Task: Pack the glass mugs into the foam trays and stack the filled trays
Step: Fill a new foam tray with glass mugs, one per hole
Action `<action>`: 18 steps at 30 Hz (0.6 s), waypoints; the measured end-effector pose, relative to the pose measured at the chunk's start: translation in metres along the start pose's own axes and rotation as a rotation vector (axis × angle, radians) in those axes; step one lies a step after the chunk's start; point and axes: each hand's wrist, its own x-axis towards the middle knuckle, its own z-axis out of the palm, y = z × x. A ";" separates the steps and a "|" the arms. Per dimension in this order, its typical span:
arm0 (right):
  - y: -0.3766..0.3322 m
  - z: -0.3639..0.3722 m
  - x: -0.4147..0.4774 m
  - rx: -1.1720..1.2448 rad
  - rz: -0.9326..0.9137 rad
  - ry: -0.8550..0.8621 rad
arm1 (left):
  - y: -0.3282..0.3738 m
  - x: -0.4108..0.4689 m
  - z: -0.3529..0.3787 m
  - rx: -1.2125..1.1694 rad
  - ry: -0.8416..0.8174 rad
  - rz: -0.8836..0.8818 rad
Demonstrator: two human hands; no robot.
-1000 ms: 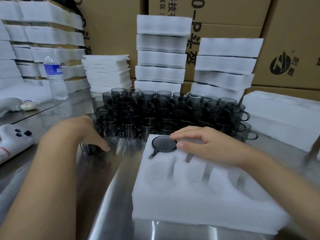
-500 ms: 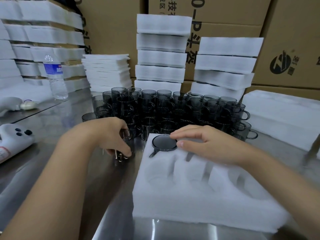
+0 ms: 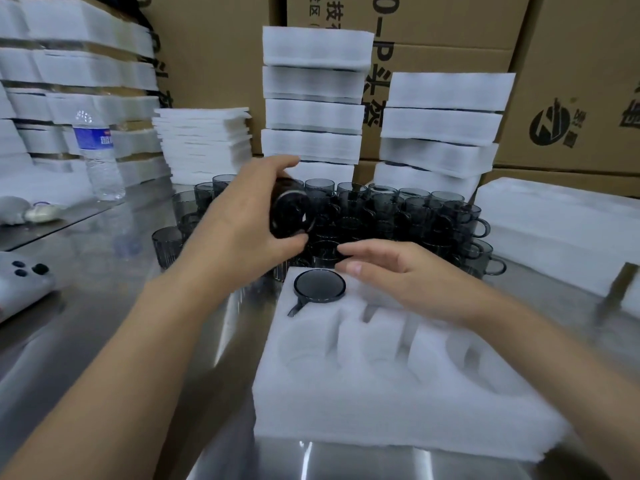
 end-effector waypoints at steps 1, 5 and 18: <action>-0.001 0.000 0.000 0.052 -0.008 0.018 | 0.007 -0.001 0.005 -0.041 0.026 0.062; -0.003 0.000 0.002 0.286 -0.104 0.122 | 0.032 -0.009 0.027 -0.089 -0.010 0.231; -0.002 -0.005 0.006 0.531 -0.003 0.290 | 0.036 -0.014 0.051 -0.439 -0.218 -0.041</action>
